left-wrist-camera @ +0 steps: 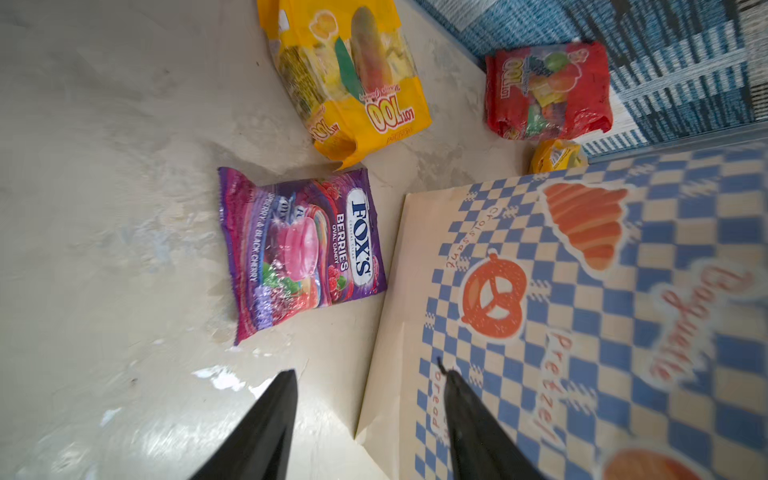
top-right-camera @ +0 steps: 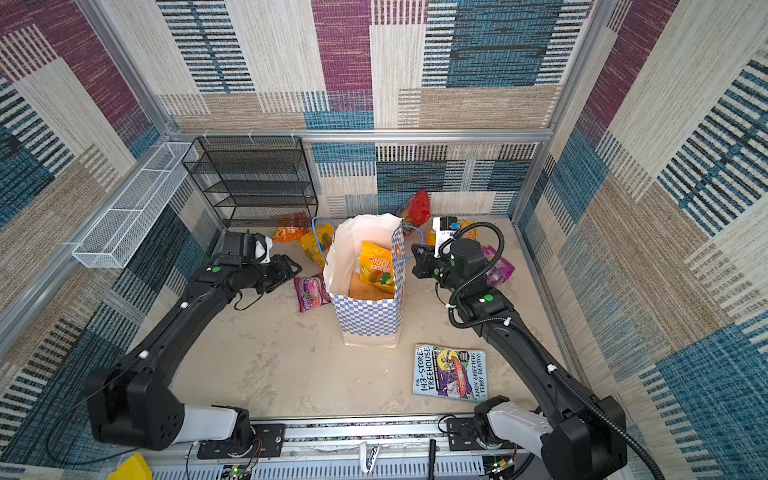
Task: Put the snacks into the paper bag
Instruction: 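Withdraw left gripper and move it to the second yellow LOT100 bag, then grasp the second yellow LOT100 bag with left gripper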
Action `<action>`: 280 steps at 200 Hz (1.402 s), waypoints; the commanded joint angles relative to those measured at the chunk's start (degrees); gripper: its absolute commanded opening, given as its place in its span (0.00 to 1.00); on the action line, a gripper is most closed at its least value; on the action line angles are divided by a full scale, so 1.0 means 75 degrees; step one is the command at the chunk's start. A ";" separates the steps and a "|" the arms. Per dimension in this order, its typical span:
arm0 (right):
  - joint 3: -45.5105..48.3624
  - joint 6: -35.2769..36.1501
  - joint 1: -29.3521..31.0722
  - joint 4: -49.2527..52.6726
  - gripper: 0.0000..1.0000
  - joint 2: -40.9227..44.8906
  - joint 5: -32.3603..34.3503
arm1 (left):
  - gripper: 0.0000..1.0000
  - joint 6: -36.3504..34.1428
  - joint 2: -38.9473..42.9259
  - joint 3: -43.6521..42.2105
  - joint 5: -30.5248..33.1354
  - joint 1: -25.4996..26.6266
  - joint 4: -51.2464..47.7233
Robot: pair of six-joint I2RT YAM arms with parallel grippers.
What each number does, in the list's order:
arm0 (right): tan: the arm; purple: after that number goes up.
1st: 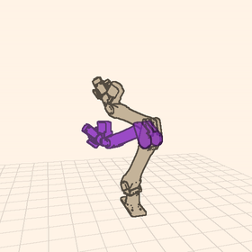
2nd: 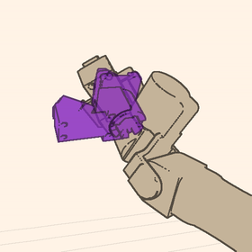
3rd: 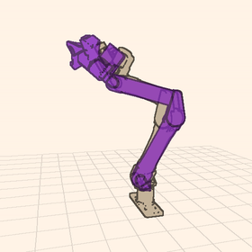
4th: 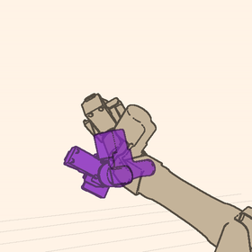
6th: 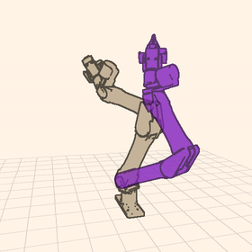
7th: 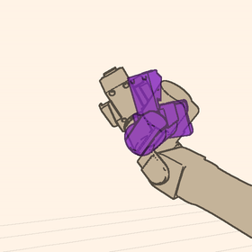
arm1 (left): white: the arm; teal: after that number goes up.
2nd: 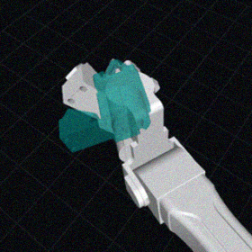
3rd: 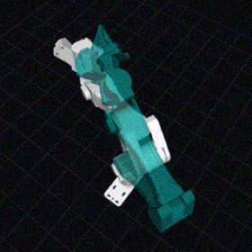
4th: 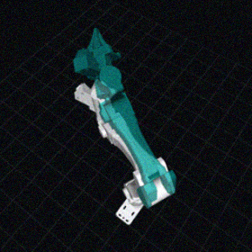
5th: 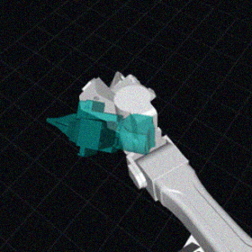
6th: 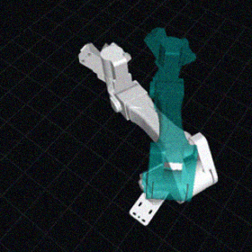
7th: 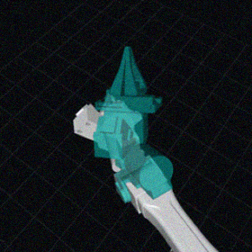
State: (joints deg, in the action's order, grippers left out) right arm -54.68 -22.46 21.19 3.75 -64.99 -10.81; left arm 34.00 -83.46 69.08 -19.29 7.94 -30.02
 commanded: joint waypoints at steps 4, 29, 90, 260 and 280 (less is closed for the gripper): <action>0.0007 0.0046 0.0002 -0.0200 0.00 -0.0061 0.0104 | 0.60 0.0077 -0.1070 0.0489 -0.0653 -0.0025 0.0924; 0.0002 0.0049 0.0000 -0.0201 0.00 -0.0129 0.0079 | 0.65 0.0084 -0.2278 0.1051 -0.1098 -0.0016 0.1323; -0.0006 0.0064 0.0002 -0.0212 0.00 -0.0270 0.0018 | 0.69 0.0141 -0.4362 0.2273 -0.1515 -0.0005 0.1847; 0.0047 0.0108 0.0004 -0.0380 0.00 -0.0208 -0.0308 | 0.23 0.0919 -0.5747 0.3310 -0.1786 -0.0005 0.2276; 0.0117 0.0124 -0.0001 -0.0525 0.00 -0.0081 -0.0478 | 0.05 0.1201 -0.5653 0.3210 -0.2170 -0.0005 0.2532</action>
State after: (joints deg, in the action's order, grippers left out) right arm -54.28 -22.24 21.19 3.03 -66.63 -12.14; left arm 39.09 -126.39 93.51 -32.27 7.90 -15.22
